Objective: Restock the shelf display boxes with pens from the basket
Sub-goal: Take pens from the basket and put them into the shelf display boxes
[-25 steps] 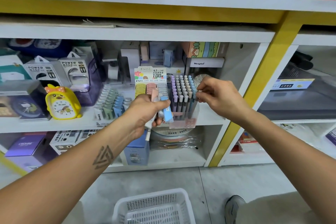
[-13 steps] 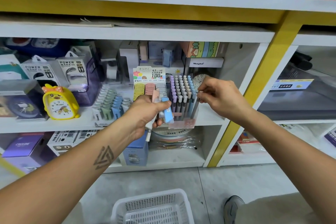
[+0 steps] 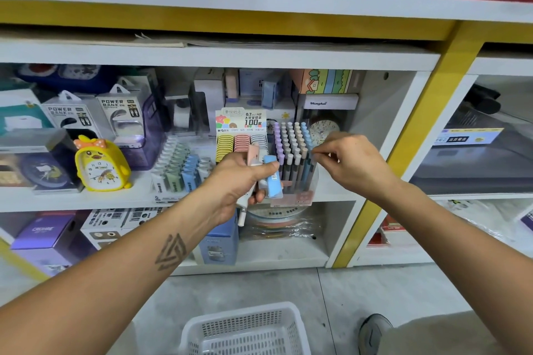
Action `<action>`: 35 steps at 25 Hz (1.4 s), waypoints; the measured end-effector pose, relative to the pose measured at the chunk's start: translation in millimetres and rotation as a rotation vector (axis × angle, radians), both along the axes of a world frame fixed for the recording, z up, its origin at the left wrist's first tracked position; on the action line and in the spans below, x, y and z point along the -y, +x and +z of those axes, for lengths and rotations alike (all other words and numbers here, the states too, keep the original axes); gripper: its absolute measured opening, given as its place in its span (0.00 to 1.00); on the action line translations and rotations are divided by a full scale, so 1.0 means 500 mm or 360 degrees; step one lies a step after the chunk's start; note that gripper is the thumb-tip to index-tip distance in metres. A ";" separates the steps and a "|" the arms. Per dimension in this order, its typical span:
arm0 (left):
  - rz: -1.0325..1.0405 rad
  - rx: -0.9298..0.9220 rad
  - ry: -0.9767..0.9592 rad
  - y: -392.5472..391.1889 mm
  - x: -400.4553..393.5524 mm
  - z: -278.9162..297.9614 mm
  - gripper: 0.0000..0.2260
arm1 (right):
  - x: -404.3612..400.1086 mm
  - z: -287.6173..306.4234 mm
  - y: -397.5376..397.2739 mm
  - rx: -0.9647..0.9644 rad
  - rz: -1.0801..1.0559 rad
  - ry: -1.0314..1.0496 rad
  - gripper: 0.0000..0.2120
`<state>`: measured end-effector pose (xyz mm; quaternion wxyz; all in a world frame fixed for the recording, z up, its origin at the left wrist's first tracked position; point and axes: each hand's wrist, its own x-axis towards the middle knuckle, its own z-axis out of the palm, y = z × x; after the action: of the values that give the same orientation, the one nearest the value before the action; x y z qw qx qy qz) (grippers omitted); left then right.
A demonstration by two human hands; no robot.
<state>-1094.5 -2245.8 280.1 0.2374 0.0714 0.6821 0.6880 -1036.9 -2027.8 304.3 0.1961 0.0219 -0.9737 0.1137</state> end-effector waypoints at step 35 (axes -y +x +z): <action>0.0301 -0.0026 0.0175 -0.056 0.070 0.033 0.09 | 0.051 0.049 -0.016 0.0251 0.0163 -0.1211 0.05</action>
<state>-1122.6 -2280.8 296.5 0.1616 0.0251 0.6488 0.7432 -1044.8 -2053.5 329.0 0.1089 -0.0127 -0.8717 0.4777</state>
